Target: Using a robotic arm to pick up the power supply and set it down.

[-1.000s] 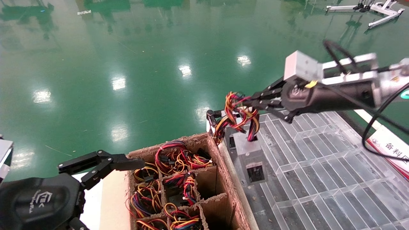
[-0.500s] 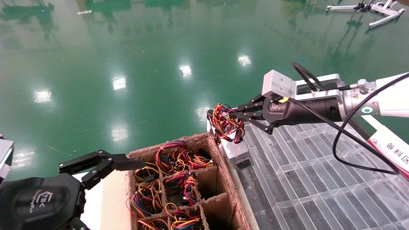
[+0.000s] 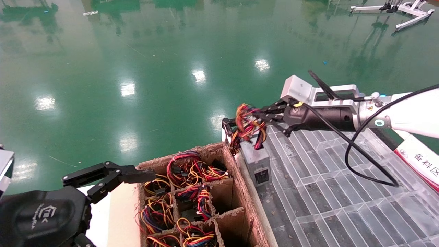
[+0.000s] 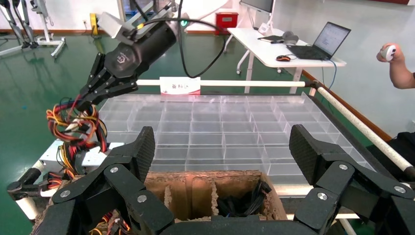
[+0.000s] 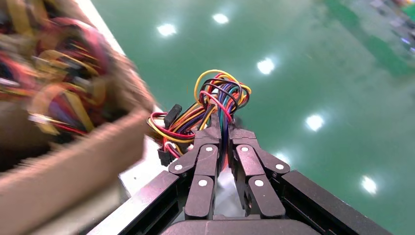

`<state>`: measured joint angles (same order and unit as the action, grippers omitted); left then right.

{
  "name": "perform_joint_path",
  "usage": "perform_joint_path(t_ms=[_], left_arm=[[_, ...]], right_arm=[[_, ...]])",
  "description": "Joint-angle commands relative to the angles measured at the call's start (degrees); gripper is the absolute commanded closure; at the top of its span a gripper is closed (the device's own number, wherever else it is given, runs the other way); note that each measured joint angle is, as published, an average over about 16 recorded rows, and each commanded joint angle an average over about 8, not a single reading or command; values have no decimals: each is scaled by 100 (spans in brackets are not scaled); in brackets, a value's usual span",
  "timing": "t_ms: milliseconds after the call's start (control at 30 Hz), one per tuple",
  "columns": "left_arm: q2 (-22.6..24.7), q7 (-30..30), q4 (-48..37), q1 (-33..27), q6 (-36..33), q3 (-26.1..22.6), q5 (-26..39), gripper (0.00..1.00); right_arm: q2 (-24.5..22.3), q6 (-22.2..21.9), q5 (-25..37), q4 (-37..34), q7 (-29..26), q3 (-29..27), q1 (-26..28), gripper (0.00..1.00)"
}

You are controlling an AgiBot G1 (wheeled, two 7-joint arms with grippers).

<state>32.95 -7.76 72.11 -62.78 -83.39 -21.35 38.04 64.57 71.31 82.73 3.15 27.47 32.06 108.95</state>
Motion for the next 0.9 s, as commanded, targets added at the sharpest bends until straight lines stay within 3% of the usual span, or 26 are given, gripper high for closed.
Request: perform_joint_path(t_ms=[33,133,200,400,467,900], left_arm=[[0,0,0,0,0,0,0,0],[0,0,0,0,0,0,0,0],[0,0,0,0,0,0,0,0],[0,0,-1,0,1,0,-1,0],[-1,0,-1,1,1,0,-1,0],[-1,0,-1,1,2,0,-1,0]], right_arm=[[14,-270,-26,-94,71,-24,-41,100],[12,-524,-62,-172,137,-53,-125,100],[2,-617,-89,-214,166,-73,-177,90],[-31,-723,-166,-292,209,-125,-274,16],[-37,-739,-183,-306,216,-135,-288,1],[-43,-724,-187,-303,216,-136,-296,0]])
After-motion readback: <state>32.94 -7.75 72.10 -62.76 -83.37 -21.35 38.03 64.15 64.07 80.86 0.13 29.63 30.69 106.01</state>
